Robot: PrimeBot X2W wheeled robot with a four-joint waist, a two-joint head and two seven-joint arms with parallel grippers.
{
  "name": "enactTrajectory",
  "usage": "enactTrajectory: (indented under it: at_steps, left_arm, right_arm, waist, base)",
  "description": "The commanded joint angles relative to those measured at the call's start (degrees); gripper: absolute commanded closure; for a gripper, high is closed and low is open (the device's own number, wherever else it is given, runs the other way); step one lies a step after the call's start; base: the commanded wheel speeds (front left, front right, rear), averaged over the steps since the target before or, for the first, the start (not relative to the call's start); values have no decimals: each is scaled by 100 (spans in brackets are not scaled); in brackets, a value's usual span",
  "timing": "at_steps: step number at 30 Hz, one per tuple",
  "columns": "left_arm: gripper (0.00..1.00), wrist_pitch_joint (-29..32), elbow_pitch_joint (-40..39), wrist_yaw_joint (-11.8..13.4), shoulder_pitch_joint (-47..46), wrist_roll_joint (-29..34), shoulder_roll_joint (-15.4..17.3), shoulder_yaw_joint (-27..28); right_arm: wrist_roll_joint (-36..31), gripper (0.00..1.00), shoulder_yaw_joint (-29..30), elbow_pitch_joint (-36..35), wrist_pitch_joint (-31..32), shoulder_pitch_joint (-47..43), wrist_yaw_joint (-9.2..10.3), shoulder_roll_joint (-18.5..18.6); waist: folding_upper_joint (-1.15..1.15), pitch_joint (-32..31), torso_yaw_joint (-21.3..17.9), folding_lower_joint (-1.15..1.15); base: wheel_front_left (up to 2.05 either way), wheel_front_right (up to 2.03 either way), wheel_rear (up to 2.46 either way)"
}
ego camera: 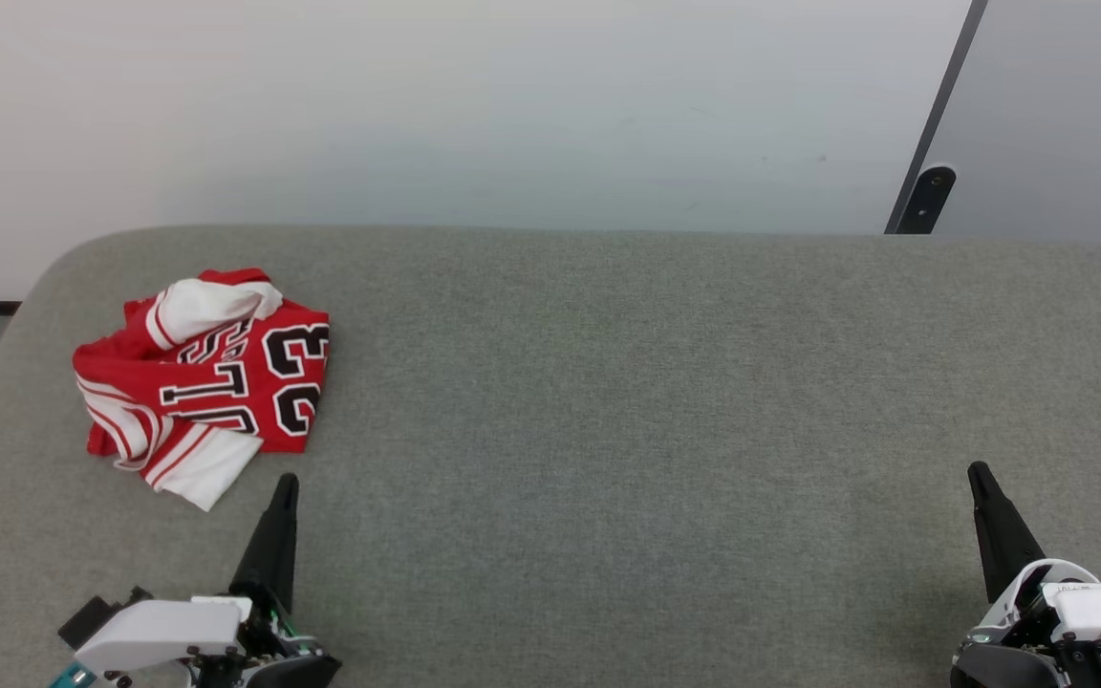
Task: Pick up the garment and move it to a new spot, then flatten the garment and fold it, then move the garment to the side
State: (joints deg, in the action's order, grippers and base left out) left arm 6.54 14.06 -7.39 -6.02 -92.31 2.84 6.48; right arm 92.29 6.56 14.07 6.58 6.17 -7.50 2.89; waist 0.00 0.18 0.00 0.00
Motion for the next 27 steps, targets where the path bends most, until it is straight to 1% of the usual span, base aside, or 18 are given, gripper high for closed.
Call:
enactTrajectory:
  at_steps: [1, 27]
  left_arm:
    - [100, 13, -6, -22, -53, -19, 0, 11]
    - [100, 12, -5, -22, -54, -19, 0, 10]
  right_arm:
    - [24, 100, -8, -15, 6, 18, 2, -12]
    - [24, 100, -8, -15, 6, 18, 2, -12]
  waist:
    - [0, 0, 0, 0]
    - [0, 0, 0, 0]
  base:
    - [0, 0, 0]
    - [0, 0, 0]
